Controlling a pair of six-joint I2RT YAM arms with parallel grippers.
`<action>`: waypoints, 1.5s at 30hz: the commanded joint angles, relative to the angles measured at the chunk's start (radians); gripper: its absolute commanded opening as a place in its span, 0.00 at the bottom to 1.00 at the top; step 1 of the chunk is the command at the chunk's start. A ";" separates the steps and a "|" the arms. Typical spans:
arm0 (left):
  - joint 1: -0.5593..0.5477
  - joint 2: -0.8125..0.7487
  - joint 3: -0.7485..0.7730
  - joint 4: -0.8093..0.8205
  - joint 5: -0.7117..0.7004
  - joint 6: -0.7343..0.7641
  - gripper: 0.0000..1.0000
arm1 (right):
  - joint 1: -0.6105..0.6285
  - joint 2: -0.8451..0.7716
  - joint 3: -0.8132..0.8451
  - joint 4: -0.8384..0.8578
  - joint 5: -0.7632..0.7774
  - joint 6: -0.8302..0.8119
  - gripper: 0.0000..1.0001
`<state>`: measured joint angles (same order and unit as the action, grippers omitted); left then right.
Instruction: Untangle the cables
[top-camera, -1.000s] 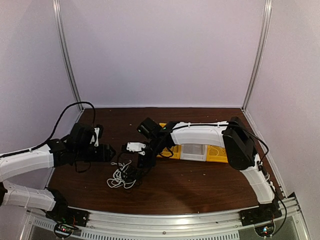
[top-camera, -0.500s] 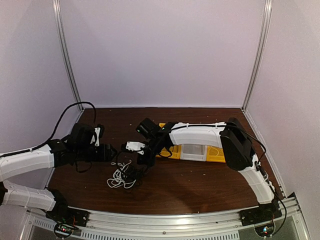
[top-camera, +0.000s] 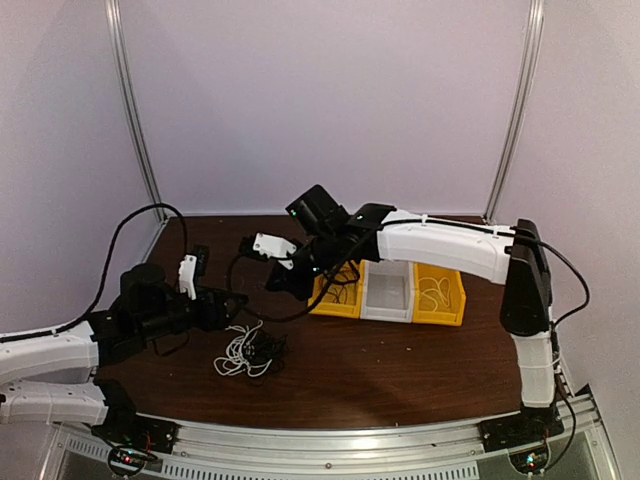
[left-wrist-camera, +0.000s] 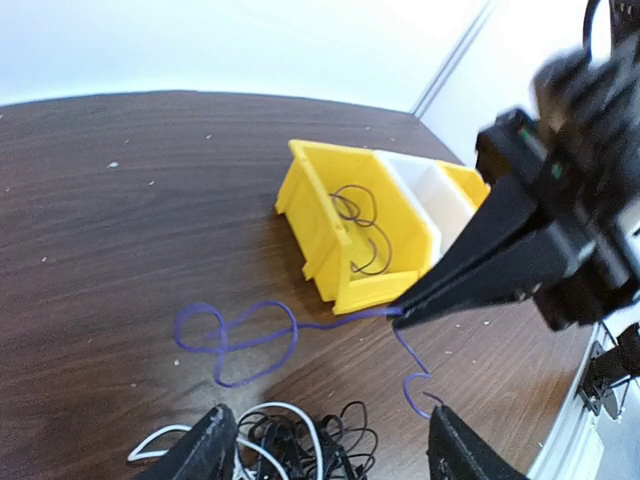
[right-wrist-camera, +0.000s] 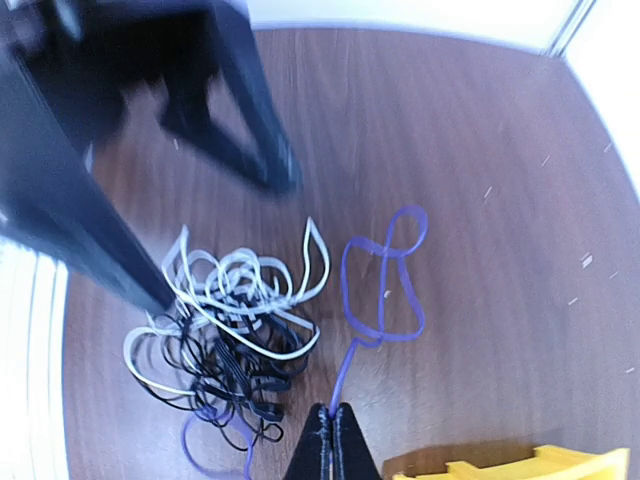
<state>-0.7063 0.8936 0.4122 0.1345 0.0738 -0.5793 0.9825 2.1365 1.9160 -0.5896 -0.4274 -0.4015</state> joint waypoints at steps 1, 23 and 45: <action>-0.050 0.035 -0.056 0.321 0.031 0.062 0.68 | 0.004 -0.084 -0.008 0.028 -0.045 0.025 0.00; -0.121 0.217 -0.065 0.457 0.004 -0.003 0.72 | -0.014 -0.445 -0.422 0.142 0.007 -0.076 0.00; -0.121 0.476 0.214 0.311 0.223 -0.150 0.25 | -0.019 -0.578 -0.619 0.181 0.052 -0.165 0.00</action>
<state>-0.8219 1.3640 0.5900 0.4248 0.2626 -0.7509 0.9680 1.6115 1.3327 -0.4450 -0.4034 -0.5507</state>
